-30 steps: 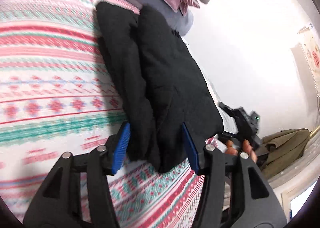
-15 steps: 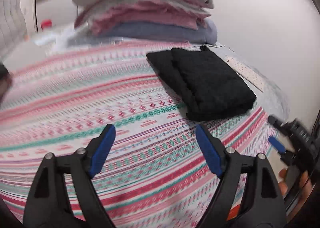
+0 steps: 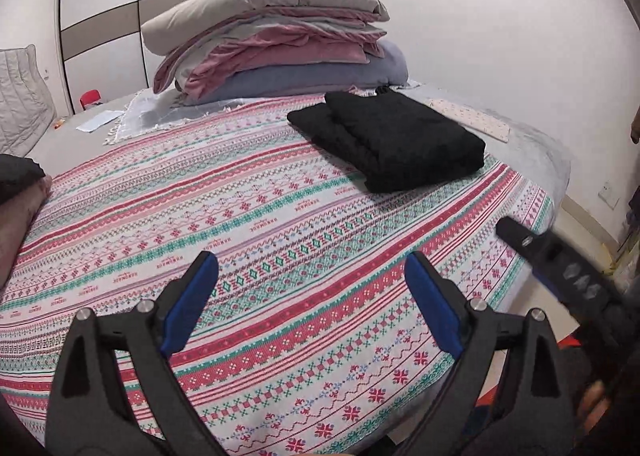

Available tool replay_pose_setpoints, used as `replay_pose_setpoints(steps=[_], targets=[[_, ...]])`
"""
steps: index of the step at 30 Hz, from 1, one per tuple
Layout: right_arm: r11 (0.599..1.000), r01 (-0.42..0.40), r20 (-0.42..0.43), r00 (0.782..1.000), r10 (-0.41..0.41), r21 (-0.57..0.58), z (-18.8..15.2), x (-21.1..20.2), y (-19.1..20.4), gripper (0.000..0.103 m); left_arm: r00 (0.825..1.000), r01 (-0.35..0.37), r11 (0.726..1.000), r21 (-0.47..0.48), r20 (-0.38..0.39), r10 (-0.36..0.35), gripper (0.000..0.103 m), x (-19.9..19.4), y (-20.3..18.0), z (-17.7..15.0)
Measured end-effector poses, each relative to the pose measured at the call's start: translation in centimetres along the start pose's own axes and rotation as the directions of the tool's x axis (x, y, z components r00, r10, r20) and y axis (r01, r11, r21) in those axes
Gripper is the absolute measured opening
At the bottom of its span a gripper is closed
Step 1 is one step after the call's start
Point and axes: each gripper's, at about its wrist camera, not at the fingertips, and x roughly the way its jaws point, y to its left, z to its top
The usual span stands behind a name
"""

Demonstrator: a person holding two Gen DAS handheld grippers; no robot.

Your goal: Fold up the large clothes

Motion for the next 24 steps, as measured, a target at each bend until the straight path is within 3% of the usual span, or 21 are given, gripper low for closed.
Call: replay_pose_setpoints(steps=[2, 9, 15, 19, 24], targets=[[0.998, -0.061, 0.014, 0.998, 0.061, 0.001, -0.2, -0.6, 0.0, 0.087, 1.000, 0.001, 1.000, 0.005, 0.006, -0.001, 0.094, 0.1, 0.4, -0.2], [0.997, 0.006, -0.036, 0.999, -0.008, -0.075, -0.7, 0.7, 1.6, 0.089, 1.000, -0.025, 0.999, 0.033, 0.018, 0.024, 0.094, 0.2, 1.2, -0.7], [0.995, 0.036, -0.008, 0.999, -0.037, -0.090, -0.9, 0.2, 1.5, 0.089, 1.000, -0.013, 1.000, 0.003, -0.017, 0.014, 0.101, 0.7, 1.7, -0.7], [0.977, 0.128, 0.049, 0.991, -0.121, -0.173, -1.3, -1.5, 2.8, 0.089, 1.000, 0.002, 1.000, -0.025, -0.024, -0.003, 0.102, 0.7, 1.8, -0.8], [0.917, 0.258, 0.146, 0.964, -0.222, -0.305, -2.3, -2.5, 5.1, 0.089, 0.999, 0.004, 1.000, -0.028, -0.040, -0.005, 0.102, 1.0, 1.6, -1.0]])
